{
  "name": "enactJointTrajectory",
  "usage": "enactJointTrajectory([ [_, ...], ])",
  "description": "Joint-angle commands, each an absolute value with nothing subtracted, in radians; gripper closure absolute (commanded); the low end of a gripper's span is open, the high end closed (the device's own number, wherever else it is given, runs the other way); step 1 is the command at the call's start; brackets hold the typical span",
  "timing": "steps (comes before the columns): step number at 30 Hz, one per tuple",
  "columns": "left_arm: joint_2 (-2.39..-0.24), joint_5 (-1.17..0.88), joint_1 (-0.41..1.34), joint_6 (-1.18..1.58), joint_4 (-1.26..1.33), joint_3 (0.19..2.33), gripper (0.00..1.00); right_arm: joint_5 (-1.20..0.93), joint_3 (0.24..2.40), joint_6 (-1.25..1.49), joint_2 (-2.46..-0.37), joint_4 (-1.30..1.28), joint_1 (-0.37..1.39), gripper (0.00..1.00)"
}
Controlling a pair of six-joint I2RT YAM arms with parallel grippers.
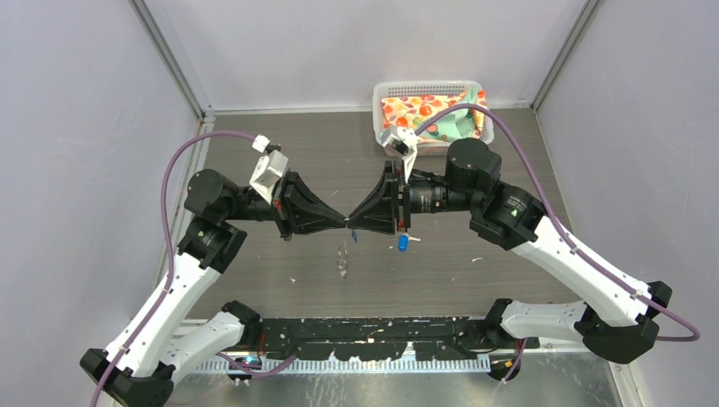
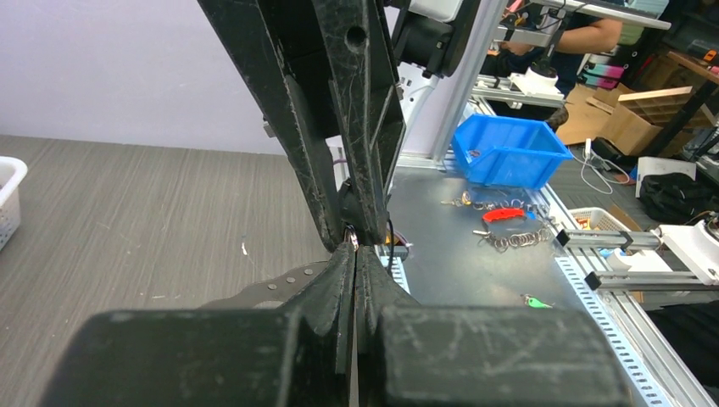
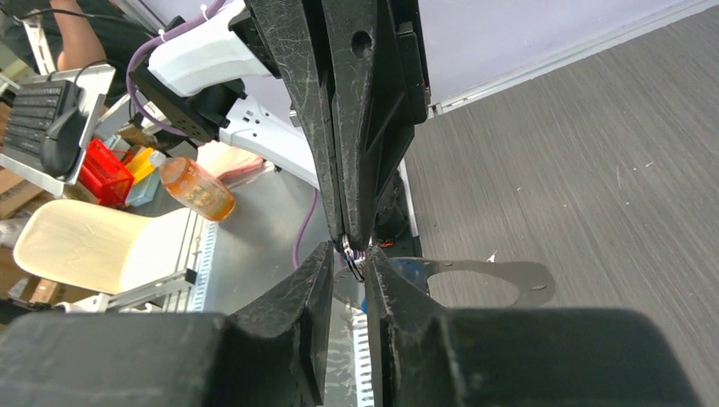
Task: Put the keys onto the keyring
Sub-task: Adjust the key on the keyring.
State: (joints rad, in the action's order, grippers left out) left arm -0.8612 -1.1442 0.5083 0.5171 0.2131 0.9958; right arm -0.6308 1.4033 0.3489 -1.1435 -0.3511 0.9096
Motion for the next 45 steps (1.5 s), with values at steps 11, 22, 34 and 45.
enactJointTrajectory([
  [11, -0.862, -1.140, 0.503, 0.475, 0.211, 1.034, 1.00, -0.542, 1.402, 0.382, -1.097, -0.348, 0.908, 0.99],
  [22, -0.952, -1.270, 0.505, 0.045, -0.259, 1.152, 0.59, -0.595, 1.720, 0.287, -1.281, -0.855, 0.909, 0.99],
  [34, -1.037, -1.328, 0.542, -0.166, -0.530, 1.290, 0.72, -0.622, 1.884, 0.221, -1.410, -1.024, 0.916, 0.99],
  [45, -1.063, -1.270, 0.551, -0.284, -0.637, 1.313, 0.50, -0.660, 1.939, 0.204, -1.448, -1.085, 0.922, 0.99],
])
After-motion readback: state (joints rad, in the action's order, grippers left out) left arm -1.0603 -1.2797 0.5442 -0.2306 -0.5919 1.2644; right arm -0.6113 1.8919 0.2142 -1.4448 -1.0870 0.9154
